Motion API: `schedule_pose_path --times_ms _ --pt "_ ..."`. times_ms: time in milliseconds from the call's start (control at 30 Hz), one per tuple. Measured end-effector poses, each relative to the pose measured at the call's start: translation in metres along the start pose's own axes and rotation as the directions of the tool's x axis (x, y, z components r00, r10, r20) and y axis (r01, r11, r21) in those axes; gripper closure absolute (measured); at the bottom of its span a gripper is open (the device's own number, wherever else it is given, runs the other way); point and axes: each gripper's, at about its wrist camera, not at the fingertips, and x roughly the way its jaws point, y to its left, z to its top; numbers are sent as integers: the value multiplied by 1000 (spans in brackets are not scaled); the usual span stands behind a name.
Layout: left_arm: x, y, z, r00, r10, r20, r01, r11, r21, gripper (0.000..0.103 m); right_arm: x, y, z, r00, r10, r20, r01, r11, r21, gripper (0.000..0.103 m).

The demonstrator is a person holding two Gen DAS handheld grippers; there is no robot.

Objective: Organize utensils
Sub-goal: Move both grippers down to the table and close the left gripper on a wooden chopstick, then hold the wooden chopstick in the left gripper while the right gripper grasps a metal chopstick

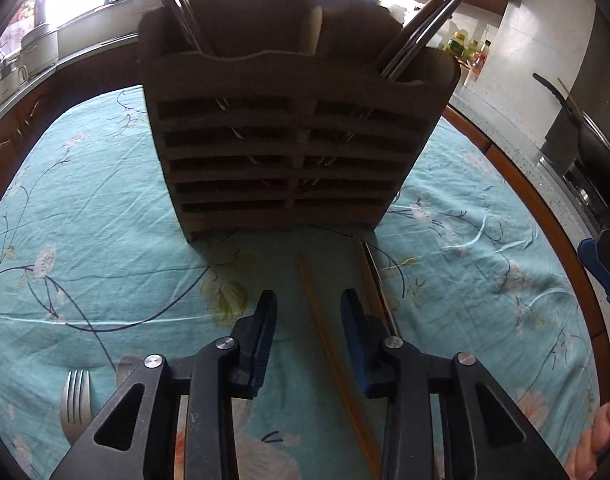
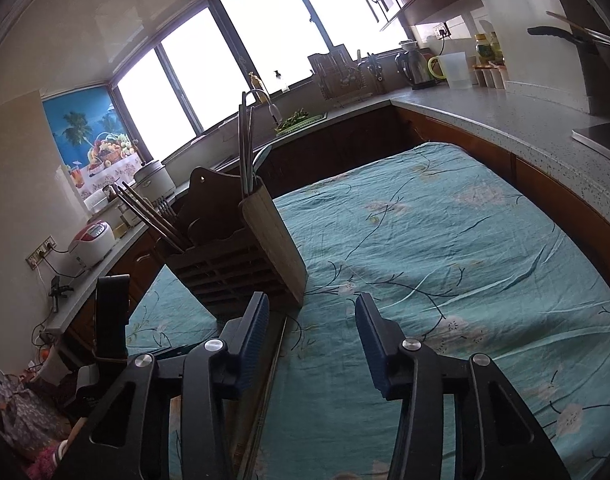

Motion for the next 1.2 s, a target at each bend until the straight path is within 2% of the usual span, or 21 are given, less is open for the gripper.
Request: schedule_pose_path --times_ms 67,100,167,267,367,500,733,900,1000,1133,1200 --pt "14 -2 0 999 8 -34 -6 999 35 91 7 2 -1 1000 5 -21 -5 1000 -4 58" --pt "14 -3 -2 1000 9 -16 -8 998 57 93 11 3 -1 999 8 -32 -9 1000 -7 59" --pt "14 -1 -7 1000 2 -16 0 996 85 94 21 8 -3 998 17 -63 -18 1000 -15 60" --pt "4 8 -20 999 -21 -25 24 993 118 94 42 19 -7 991 24 -129 -30 999 -43 69" --pt "-9 23 -33 999 -11 -35 16 989 149 94 66 32 -13 978 40 -204 -57 995 -78 78" --pt "-21 46 -44 999 -20 -41 25 993 114 95 98 48 -19 962 39 -270 -74 990 -117 86" --pt "-21 53 -50 999 -17 -36 19 999 51 93 141 58 -24 942 -34 -335 -25 985 -171 87" --pt "-33 65 -48 999 -18 -39 19 1000 5 92 152 59 -24 934 -54 -354 -12 983 -183 88" --pt "-35 66 -47 999 -7 -43 7 1000 5 92 153 65 -24 934 -86 -347 5 974 -227 89" --pt "-33 66 -43 999 -14 -51 13 1000 -14 92 148 70 -24 944 -111 -309 28 965 -261 89" --pt "-33 68 -43 999 -16 -51 15 1000 -16 92 147 73 -23 947 -94 -308 9 964 -265 89"
